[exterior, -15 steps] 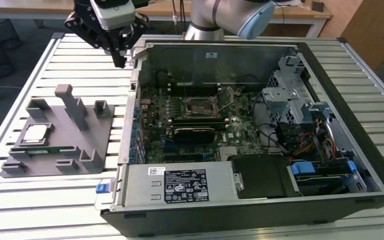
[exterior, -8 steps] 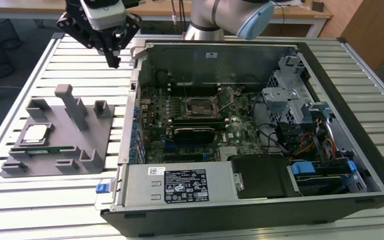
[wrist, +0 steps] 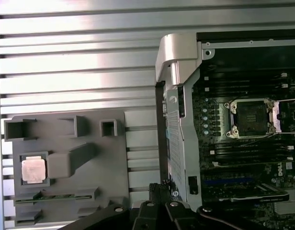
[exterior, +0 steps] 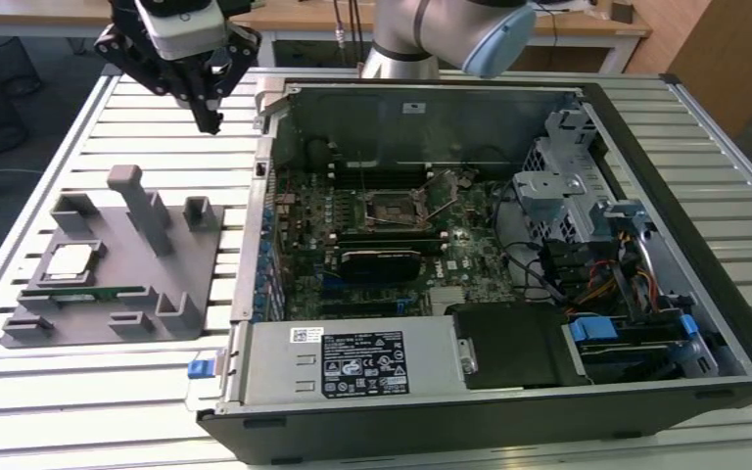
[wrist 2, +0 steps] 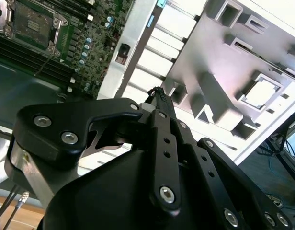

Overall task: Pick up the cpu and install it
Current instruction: 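Reach for the cpu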

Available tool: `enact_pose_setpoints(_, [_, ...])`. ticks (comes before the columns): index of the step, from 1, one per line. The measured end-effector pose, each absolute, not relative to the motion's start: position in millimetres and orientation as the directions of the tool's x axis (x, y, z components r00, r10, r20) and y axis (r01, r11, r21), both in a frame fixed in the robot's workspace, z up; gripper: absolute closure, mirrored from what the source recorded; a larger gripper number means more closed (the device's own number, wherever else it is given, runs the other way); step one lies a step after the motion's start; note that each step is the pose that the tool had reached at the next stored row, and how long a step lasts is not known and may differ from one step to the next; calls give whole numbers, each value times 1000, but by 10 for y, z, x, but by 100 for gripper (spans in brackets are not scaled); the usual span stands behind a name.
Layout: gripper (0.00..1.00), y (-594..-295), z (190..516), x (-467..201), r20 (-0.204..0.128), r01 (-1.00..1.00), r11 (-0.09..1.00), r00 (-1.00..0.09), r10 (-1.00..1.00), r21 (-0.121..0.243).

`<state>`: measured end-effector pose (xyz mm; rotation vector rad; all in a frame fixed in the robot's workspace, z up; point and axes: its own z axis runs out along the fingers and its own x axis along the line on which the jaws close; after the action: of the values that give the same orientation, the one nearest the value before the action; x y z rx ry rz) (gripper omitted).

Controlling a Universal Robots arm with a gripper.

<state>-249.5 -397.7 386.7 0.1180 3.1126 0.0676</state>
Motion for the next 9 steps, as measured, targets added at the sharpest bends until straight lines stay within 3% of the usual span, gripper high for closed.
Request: enact_pose_setpoints(9, [89,-3977,3862,-2669,-24,75,996,-997,76,44])
